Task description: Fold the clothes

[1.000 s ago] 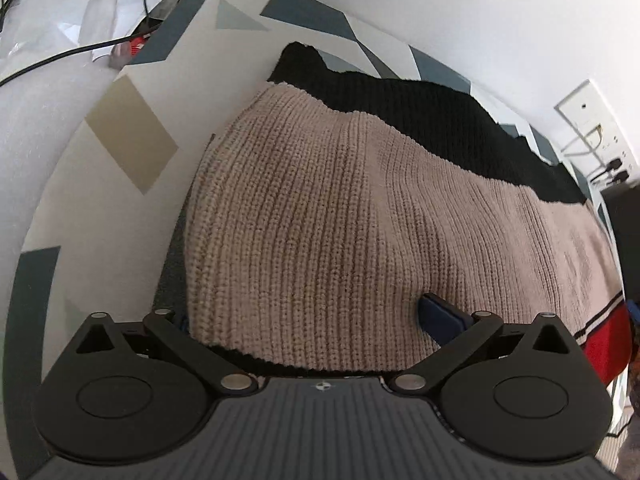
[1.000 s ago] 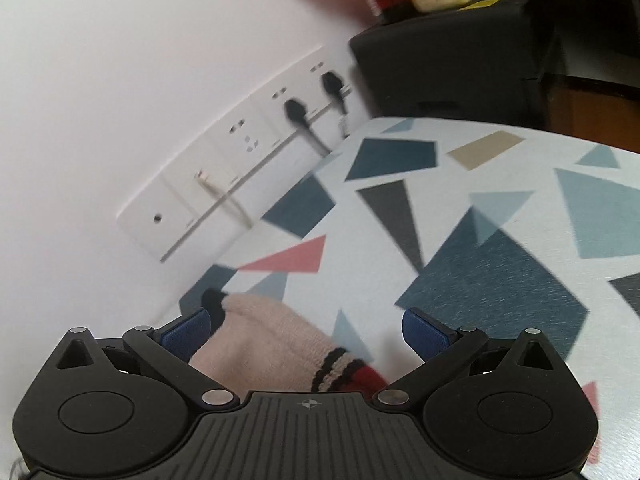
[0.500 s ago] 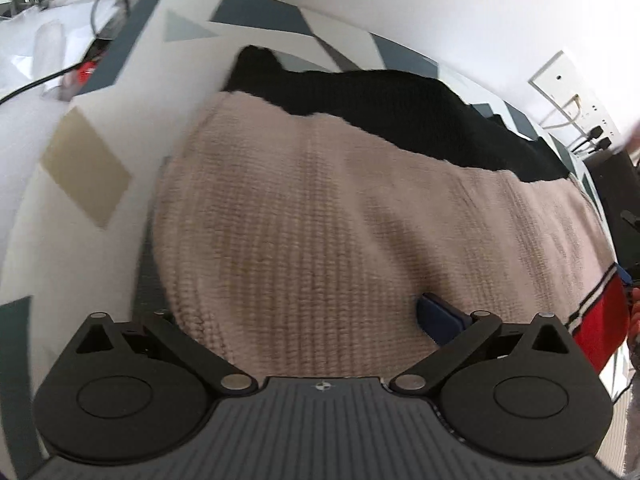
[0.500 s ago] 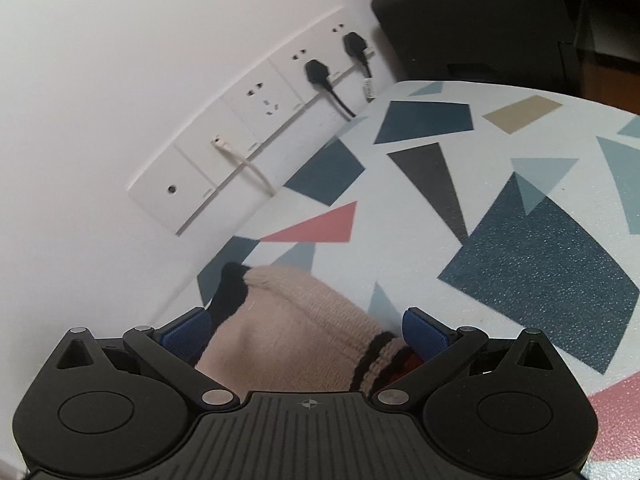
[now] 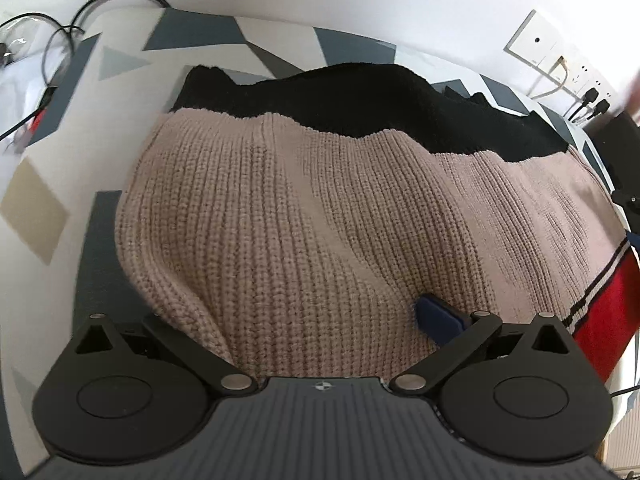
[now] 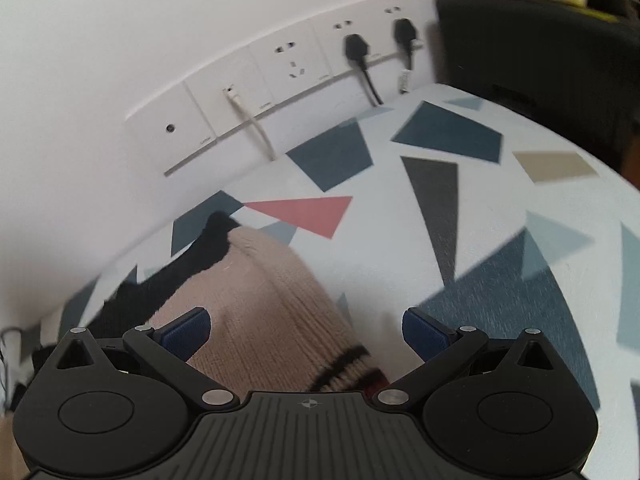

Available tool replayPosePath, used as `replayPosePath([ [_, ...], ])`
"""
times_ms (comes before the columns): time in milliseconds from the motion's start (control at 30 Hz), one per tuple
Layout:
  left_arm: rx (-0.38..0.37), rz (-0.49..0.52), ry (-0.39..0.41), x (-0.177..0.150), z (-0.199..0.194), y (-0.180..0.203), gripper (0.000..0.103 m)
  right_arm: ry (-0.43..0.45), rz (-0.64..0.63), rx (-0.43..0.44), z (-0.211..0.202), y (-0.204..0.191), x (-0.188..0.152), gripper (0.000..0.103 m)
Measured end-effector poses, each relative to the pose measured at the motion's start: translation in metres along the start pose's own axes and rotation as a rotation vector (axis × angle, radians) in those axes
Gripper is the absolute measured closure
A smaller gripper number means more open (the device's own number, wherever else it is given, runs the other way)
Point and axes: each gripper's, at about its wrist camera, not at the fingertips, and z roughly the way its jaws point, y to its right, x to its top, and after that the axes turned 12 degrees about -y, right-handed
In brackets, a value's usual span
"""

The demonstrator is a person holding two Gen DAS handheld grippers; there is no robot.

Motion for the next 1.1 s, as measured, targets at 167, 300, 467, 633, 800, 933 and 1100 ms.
replayPosePath([
  [167,-0.011,0.031,-0.015,0.015,0.012,0.025,0.0,-0.095,-0.128,-0.013,0.018,-0.006,0.017,0.001],
  [300,0.0,0.051,-0.03,0.021,0.018,0.04,0.0,-0.133,-0.159,-0.058,0.022,0.006,0.025,0.001],
  [467,-0.019,0.061,-0.004,0.018,0.019,0.035,0.0,-0.222,-0.134,0.032,0.027,0.026,0.019,0.001],
  [633,-0.04,0.042,0.063,0.008,0.018,0.03,0.0,-0.223,-0.139,0.01,0.029,0.022,0.02,0.001],
  [800,-0.03,0.036,0.061,0.009,0.017,0.033,0.0,-0.225,-0.137,-0.002,0.032,0.019,0.022,0.001],
  [933,-0.035,0.045,0.041,0.011,0.016,0.032,0.0,-0.232,-0.143,-0.008,0.033,0.016,0.022,0.001],
  [1100,0.014,0.064,0.019,0.018,0.02,0.047,0.0,-0.254,-0.179,0.002,0.035,0.008,0.02,0.001],
])
